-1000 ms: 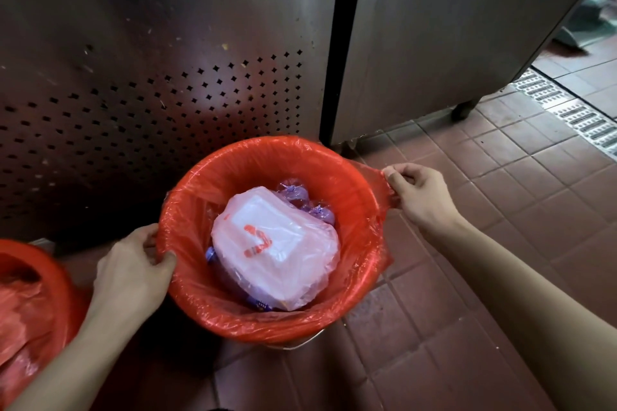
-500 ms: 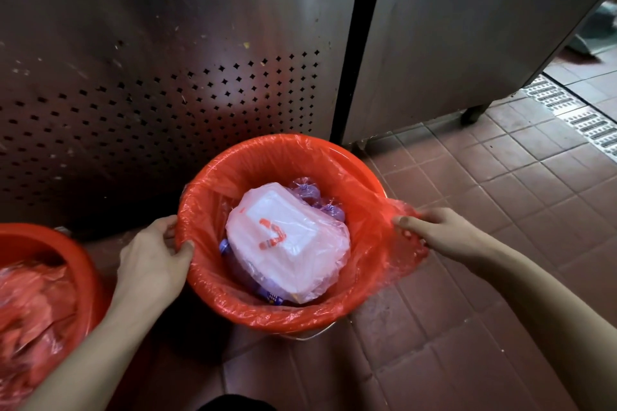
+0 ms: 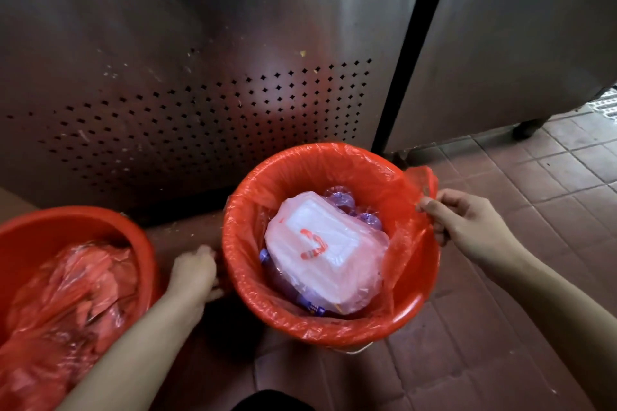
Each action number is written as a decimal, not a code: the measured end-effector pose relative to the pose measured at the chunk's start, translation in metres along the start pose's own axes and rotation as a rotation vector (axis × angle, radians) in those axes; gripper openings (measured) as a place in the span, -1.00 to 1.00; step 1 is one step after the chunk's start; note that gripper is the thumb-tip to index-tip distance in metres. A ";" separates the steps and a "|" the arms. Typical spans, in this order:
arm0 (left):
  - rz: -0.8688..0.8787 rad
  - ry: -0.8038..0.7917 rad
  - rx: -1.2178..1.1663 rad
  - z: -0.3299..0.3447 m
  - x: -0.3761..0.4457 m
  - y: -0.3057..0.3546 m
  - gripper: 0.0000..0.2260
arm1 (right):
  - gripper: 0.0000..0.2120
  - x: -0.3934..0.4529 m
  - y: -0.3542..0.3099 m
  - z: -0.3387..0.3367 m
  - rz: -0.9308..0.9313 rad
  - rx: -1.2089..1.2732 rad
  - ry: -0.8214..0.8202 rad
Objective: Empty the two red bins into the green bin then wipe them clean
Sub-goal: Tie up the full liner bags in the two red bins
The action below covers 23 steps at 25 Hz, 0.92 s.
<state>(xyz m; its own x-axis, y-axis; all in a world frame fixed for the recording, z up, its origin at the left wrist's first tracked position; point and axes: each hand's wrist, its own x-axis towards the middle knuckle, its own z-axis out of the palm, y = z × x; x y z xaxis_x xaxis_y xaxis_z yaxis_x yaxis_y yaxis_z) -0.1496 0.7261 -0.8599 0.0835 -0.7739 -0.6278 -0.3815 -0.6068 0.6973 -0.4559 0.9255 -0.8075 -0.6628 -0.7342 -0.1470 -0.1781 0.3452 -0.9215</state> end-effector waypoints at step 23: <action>0.371 -0.141 -0.417 -0.033 -0.020 0.017 -0.62 | -0.74 -0.024 0.038 0.041 -0.270 -0.679 -0.045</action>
<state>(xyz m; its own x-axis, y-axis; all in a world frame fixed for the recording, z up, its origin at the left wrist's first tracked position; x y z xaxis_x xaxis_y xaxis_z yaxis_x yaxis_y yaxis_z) -0.1272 0.7251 -0.8235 -0.1208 -0.9343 -0.3353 0.0354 -0.3416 0.9392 -0.4172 0.9319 -0.8539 -0.5043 -0.8632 0.0257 -0.7523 0.4245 -0.5037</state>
